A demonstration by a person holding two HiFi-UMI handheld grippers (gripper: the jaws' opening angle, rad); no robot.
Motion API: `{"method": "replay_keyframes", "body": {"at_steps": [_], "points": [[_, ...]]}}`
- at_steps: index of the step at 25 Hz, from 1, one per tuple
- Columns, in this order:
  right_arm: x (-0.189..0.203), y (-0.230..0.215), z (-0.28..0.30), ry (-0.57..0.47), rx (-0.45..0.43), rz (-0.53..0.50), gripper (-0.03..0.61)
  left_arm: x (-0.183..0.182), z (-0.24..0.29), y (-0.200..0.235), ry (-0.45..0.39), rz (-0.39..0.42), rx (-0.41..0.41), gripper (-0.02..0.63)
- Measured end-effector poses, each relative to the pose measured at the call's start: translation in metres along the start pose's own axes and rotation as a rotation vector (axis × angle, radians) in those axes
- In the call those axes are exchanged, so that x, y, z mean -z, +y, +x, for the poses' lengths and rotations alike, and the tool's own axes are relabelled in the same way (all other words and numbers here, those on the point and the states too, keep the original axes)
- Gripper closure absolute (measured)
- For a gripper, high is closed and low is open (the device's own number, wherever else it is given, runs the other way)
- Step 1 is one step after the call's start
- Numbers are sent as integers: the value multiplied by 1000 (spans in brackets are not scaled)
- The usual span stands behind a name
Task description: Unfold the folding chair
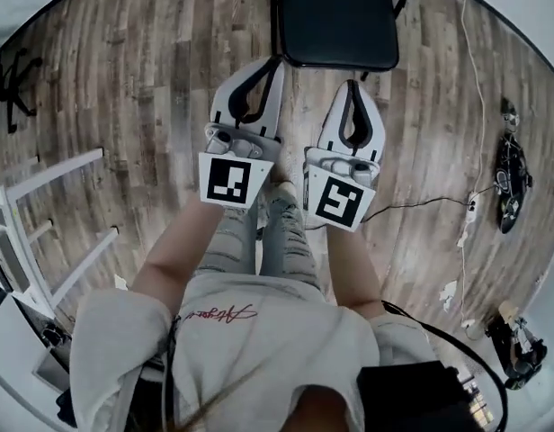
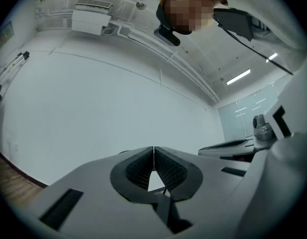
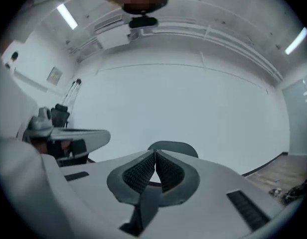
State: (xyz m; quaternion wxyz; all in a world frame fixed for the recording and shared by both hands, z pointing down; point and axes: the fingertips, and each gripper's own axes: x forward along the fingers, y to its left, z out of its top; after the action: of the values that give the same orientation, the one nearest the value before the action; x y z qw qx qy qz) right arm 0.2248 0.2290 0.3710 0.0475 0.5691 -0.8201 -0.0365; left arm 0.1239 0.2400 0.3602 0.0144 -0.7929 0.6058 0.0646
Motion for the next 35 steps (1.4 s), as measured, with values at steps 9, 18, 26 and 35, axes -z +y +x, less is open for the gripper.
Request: {"method": "replay_keyframes", "body": {"at_steps": [9, 18, 26, 35], "points": [[-135, -9, -61, -56, -113, -24, 561, -125, -36, -43, -20, -92, 28, 597], [-146, 4, -81, -68, -129, -19, 561, -135, -47, -59, -23, -51, 79, 597], [-146, -3, -81, -49, -113, -12, 561, -142, -46, -64, -34, -38, 88, 597], [-146, -5, -78, -58, -114, -14, 562, -142, -43, -61, -40, -36, 76, 597]]}}
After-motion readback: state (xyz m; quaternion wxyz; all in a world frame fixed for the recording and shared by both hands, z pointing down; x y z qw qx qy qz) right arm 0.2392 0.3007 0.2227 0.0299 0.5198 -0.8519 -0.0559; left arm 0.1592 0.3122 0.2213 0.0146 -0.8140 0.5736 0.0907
